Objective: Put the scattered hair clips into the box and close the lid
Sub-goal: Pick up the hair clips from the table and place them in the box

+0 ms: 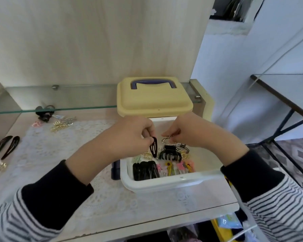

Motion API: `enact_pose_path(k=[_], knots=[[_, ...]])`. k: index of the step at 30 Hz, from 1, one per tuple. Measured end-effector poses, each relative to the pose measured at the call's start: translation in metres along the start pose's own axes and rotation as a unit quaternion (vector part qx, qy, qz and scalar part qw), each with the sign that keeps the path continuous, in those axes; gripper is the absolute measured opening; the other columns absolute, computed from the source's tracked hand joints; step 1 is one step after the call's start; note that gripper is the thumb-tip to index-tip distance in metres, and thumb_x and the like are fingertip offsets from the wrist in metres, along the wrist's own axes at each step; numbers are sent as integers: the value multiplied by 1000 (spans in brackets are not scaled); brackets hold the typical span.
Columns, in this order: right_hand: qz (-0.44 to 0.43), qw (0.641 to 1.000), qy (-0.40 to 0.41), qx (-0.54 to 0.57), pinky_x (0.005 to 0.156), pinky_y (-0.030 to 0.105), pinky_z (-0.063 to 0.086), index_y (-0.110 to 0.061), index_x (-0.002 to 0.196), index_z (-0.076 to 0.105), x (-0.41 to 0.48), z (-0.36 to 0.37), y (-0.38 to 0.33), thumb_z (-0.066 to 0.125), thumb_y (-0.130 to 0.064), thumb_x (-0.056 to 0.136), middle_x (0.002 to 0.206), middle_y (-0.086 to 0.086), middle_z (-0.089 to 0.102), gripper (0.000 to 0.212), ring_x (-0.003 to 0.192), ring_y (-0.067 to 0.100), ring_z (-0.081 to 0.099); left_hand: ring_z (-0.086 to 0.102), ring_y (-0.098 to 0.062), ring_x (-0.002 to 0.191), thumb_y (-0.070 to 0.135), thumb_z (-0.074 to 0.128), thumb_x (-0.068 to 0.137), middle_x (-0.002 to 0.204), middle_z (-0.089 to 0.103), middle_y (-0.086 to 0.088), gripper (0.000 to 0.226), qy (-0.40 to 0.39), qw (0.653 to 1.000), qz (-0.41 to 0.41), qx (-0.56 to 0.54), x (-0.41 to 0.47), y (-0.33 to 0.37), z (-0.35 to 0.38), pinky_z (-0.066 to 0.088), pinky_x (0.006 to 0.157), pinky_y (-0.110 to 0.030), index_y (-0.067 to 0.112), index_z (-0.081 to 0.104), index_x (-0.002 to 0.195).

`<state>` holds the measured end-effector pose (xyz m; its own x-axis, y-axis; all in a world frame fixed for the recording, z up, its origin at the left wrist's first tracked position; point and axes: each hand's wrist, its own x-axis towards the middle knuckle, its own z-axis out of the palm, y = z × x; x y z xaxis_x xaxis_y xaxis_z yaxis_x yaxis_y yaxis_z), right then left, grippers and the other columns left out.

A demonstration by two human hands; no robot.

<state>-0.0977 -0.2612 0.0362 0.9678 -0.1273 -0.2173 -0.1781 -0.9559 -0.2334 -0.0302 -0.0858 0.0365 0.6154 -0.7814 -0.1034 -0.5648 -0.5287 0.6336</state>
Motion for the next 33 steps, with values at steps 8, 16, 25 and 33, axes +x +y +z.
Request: enact_pose_path(k=[8, 16, 25, 33], knots=[[46, 995, -32, -79, 86, 33, 52, -19, 112, 70, 12, 9, 17, 52, -8, 91, 107, 6, 67, 29, 93, 25, 63, 64, -9, 79, 10, 52, 90, 79, 65, 13, 22, -47, 994, -32, 91, 16, 3, 4, 52, 69, -25, 29, 64, 87], [25, 982, 6, -189, 66, 26, 48, -15, 100, 73, 13, 20, 26, 56, -6, 86, 92, 4, 67, 24, 89, 23, 62, 65, -6, 85, 5, 49, 86, 76, 68, 13, 29, -99, 984, -54, 139, 23, 11, 9, 55, 81, -32, 29, 66, 88], [2, 968, 13, -250, 61, 28, 40, -16, 56, 33, 14, 25, 22, 49, 5, 81, 61, -1, 36, 36, 68, 24, 46, 67, -11, 84, -3, 48, 86, 91, 74, 0, 28, -188, 962, -78, 180, 32, 10, 14, 49, 67, -22, 22, 60, 91], [8, 959, 9, -283, 66, 30, 40, -13, 59, 26, 18, 33, 22, 49, 4, 84, 60, 0, 28, 38, 70, 24, 41, 68, -13, 87, -5, 51, 86, 97, 74, -5, 29, -236, 947, -83, 203, 36, 11, 16, 49, 70, -22, 20, 62, 98]])
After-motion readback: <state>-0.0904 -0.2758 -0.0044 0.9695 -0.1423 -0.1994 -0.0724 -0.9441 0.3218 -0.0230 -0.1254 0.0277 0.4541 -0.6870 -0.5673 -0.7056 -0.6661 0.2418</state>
